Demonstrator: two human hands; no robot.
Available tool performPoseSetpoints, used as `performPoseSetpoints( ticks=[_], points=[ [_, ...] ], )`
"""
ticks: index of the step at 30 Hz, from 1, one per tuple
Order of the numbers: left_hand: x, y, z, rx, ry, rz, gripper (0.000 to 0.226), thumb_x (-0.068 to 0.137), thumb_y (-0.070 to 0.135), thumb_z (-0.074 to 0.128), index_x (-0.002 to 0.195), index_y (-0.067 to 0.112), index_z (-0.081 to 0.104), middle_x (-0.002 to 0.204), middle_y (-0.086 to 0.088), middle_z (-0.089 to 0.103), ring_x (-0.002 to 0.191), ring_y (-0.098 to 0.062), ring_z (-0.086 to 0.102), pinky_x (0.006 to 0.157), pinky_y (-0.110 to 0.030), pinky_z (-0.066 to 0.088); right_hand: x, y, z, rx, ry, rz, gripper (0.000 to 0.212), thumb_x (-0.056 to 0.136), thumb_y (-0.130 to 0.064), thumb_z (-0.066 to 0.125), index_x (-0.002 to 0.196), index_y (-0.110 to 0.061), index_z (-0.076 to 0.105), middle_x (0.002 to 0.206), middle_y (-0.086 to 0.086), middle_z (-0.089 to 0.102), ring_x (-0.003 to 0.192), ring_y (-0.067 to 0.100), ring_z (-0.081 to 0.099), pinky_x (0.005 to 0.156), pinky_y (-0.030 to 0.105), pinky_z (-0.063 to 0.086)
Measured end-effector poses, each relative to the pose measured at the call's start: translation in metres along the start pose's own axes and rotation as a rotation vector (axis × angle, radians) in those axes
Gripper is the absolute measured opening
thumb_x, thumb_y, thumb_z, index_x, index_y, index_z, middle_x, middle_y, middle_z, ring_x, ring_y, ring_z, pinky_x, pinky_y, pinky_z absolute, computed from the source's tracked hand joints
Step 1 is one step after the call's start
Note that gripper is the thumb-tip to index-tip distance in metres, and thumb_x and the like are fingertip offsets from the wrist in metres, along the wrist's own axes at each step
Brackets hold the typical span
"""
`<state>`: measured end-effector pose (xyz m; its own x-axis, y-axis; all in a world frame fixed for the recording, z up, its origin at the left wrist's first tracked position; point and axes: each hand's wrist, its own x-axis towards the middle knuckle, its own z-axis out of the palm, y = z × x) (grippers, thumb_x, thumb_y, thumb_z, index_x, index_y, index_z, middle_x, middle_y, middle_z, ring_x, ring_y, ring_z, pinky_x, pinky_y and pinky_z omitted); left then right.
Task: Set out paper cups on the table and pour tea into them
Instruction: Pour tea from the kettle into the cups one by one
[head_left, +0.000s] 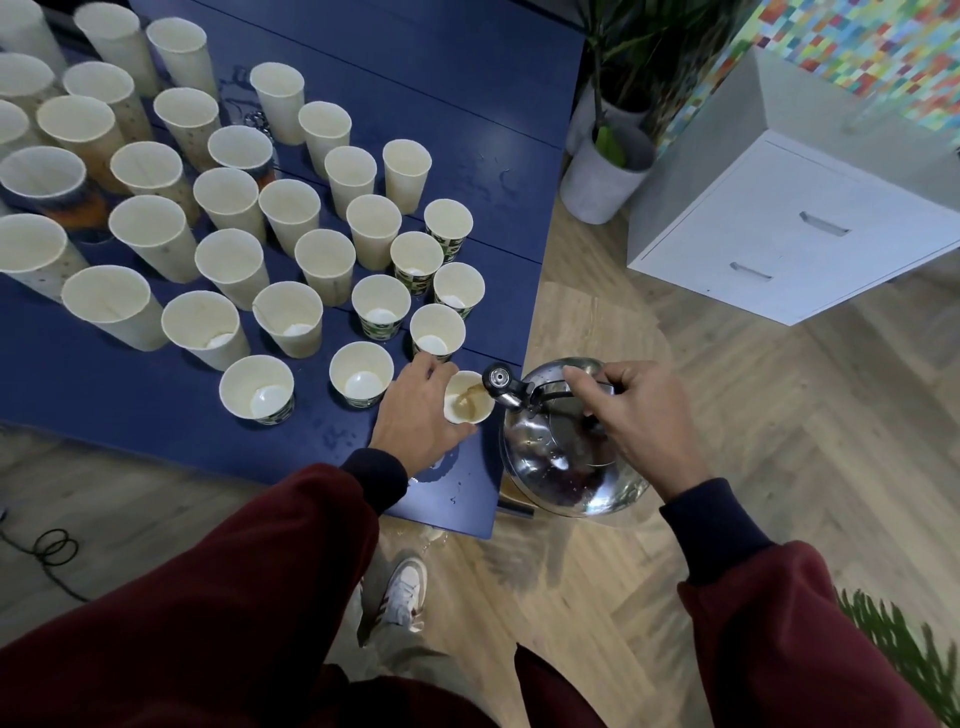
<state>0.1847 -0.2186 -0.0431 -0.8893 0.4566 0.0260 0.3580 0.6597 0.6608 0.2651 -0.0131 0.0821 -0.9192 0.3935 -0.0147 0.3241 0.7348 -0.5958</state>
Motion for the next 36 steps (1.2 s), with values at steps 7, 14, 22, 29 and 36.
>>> performPoseSetpoints(
  ticks=[7, 14, 22, 29, 36],
  points=[
    [-0.001, 0.002, -0.003, 0.021, -0.005, 0.003, 0.068, 0.061, 0.038, 0.091, 0.117, 0.011, 0.062, 0.113, -0.008, 0.054, 0.1, -0.028, 0.057, 0.083, -0.045, 0.052, 0.0, -0.002, -0.003, -0.03, -0.006, -0.012, 0.062, 0.084, -0.057, 0.061, 0.062, 0.0, 0.06, 0.059, 0.019, 0.061, 0.056, 0.033, 0.061, 0.053, 0.042, 0.046],
    [0.002, 0.0, -0.006, 0.032, -0.031, 0.001, 0.07, 0.063, 0.042, 0.09, 0.119, 0.013, 0.061, 0.115, -0.005, 0.052, 0.1, -0.024, 0.056, 0.085, -0.04, 0.052, 0.001, -0.003, -0.003, -0.02, -0.018, -0.005, 0.058, 0.086, -0.053, 0.064, 0.06, -0.001, 0.059, 0.058, 0.018, 0.062, 0.057, 0.033, 0.063, 0.055, 0.043, 0.049],
    [0.006, 0.004, -0.012, 0.078, -0.088, 0.003, 0.07, 0.067, 0.041, 0.088, 0.124, 0.013, 0.059, 0.118, -0.005, 0.05, 0.103, -0.024, 0.055, 0.088, -0.037, 0.051, 0.002, -0.003, -0.005, 0.039, -0.008, 0.018, 0.063, 0.082, -0.058, 0.063, 0.059, 0.0, 0.057, 0.059, 0.022, 0.06, 0.058, 0.038, 0.063, 0.055, 0.047, 0.051],
    [0.008, 0.0, -0.022, 0.099, -0.13, 0.064, 0.077, 0.067, 0.045, 0.085, 0.128, 0.013, 0.051, 0.119, -0.007, 0.049, 0.103, -0.026, 0.053, 0.084, -0.039, 0.052, 0.0, -0.009, -0.012, 0.149, 0.086, 0.064, 0.055, 0.087, -0.037, 0.075, 0.052, -0.002, 0.05, 0.048, 0.016, 0.04, 0.048, 0.018, 0.04, 0.051, 0.036, 0.037],
    [0.03, -0.01, -0.049, 0.095, -0.007, 0.066, 0.048, 0.085, 0.022, 0.069, 0.127, 0.004, 0.056, 0.116, -0.015, 0.053, 0.104, -0.034, 0.056, 0.092, -0.045, 0.049, 0.008, -0.031, -0.026, 0.199, 0.199, 0.067, 0.052, 0.087, -0.025, 0.077, 0.054, 0.006, 0.051, 0.048, 0.017, 0.044, 0.046, 0.012, 0.037, 0.051, 0.028, 0.034]
  ],
)
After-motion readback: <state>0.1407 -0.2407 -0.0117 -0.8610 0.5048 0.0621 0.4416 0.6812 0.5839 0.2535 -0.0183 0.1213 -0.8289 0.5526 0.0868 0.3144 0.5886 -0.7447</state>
